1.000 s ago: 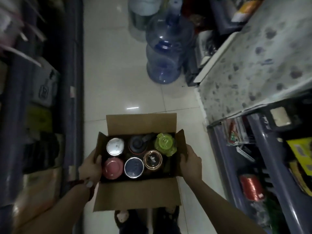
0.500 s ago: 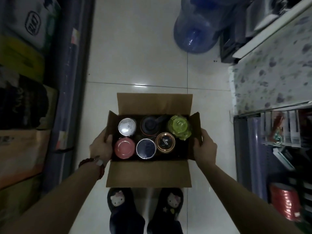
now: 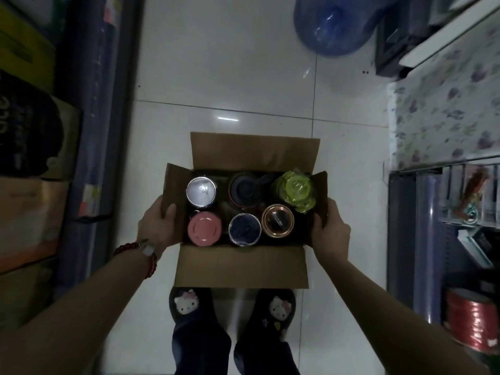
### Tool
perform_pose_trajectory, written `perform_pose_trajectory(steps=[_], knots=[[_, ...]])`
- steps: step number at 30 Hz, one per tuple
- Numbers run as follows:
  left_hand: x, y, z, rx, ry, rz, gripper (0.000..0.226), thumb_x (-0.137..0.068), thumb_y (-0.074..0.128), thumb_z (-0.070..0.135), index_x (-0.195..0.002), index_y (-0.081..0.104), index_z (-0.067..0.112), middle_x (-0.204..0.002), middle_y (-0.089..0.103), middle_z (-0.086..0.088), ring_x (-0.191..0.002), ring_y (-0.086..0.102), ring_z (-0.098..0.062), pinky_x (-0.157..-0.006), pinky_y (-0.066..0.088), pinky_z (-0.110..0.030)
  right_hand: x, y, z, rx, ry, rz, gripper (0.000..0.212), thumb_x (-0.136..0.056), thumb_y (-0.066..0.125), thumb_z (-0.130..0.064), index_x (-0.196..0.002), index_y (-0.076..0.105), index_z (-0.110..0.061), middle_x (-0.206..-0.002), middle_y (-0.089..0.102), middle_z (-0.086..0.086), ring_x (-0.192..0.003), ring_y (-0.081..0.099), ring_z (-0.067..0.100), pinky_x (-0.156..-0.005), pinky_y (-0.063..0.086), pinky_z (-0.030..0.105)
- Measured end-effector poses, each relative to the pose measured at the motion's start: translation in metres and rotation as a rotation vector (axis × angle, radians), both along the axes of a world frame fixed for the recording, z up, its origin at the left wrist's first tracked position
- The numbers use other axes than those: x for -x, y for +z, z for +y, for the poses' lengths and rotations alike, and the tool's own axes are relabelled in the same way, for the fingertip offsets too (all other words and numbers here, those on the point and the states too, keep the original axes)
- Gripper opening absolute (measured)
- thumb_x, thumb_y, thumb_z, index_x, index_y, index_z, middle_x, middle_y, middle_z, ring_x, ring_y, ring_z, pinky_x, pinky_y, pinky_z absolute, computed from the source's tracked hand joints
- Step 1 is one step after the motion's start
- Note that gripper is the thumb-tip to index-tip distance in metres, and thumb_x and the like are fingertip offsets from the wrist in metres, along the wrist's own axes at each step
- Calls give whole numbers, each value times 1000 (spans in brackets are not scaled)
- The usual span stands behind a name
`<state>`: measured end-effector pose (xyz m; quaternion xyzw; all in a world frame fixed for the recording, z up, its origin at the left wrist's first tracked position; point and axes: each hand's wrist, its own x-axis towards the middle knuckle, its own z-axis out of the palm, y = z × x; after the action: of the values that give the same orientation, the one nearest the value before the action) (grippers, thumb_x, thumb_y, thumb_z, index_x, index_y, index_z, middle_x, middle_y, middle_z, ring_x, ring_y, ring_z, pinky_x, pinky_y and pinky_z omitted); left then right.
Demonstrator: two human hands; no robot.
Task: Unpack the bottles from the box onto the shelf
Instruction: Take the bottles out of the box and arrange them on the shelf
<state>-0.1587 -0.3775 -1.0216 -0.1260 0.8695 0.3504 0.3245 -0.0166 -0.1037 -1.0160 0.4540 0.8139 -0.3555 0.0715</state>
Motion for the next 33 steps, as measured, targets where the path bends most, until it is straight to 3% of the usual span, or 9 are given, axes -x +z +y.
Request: perform_pose_trajectory(steps=[5, 9, 12, 15, 18, 21, 24, 27, 33], knots=[[8, 17, 10, 152, 87, 2, 54, -94, 49, 18, -144, 31, 18, -125, 57, -25, -112, 54, -42, -97, 45, -50, 13, 18, 3, 135, -100, -87, 57, -95, 48, -10, -146, 24, -14, -130, 54, 21, -116, 54, 38, -91, 44, 37], [17, 57, 24, 230, 42, 232, 53, -90, 48, 5, -142, 36, 12, -132, 47, -26, -117, 48, -42, -95, 42, -45, 25, 52, -1, -59, -71, -37, 62, -93, 52, -12, -148, 22, -12, -144, 39, 19, -132, 37, 34, -109, 33, 44], [18, 83, 34, 128, -132, 370, 41, -92, 49, 8, -132, 47, 12, -124, 54, -18, -114, 51, -34, -90, 41, -38, 31, 79, -19, -75, 108, 85, 56, -93, 53, -14, -145, 31, -12, -142, 43, 12, -132, 37, 25, -109, 32, 34], [12, 84, 41, -21, -261, 350, 31, -94, 49, 22, -125, 52, 17, -116, 60, -5, -109, 54, -22, -85, 37, -25, 27, 90, -51, 95, 153, 164, 59, -93, 56, -21, -146, 31, -16, -144, 41, 3, -131, 39, 14, -105, 34, 21], [4, 64, 44, -108, -258, 297, 33, -95, 48, 30, -126, 52, 20, -123, 58, 2, -110, 53, -13, -91, 39, -22, 16, 74, -87, 239, 95, 218, 60, -91, 59, -25, -145, 30, -25, -143, 39, -7, -129, 39, 4, -98, 34, 4], [-7, 44, 44, -181, -228, 314, 31, -96, 49, 28, -126, 52, 24, -124, 54, 8, -110, 49, -5, -94, 39, -20, 3, 46, -119, 301, 33, 231, 57, -90, 59, -31, -141, 33, -28, -143, 42, -9, -128, 39, 2, -101, 34, 11], [-18, 28, 36, -242, -261, 388, 25, -97, 50, 25, -120, 49, 35, -115, 49, 27, -106, 46, 8, -91, 34, -2, -8, 21, -138, 301, 28, 265, 51, -90, 58, -35, -137, 39, -28, -138, 46, -11, -125, 40, -5, -97, 29, 0], [-24, 15, 22, -237, -272, 422, 35, -93, 56, 22, -127, 51, 25, -125, 49, 18, -114, 43, 6, -94, 30, 2, -16, 10, -144, 272, 56, 282, 59, -87, 56, -39, -140, 38, -22, -139, 46, -9, -127, 40, -5, -101, 30, 4], [-9, 9, 25, -268, -218, 325, 63, -82, 69, 28, -139, 42, 25, -144, 43, 7, -129, 40, -5, -95, 29, 3, -12, 2, -142, 282, 54, 322, 76, -79, 71, -37, -142, 29, -31, -146, 39, -12, -135, 32, -6, -110, 31, 17]])
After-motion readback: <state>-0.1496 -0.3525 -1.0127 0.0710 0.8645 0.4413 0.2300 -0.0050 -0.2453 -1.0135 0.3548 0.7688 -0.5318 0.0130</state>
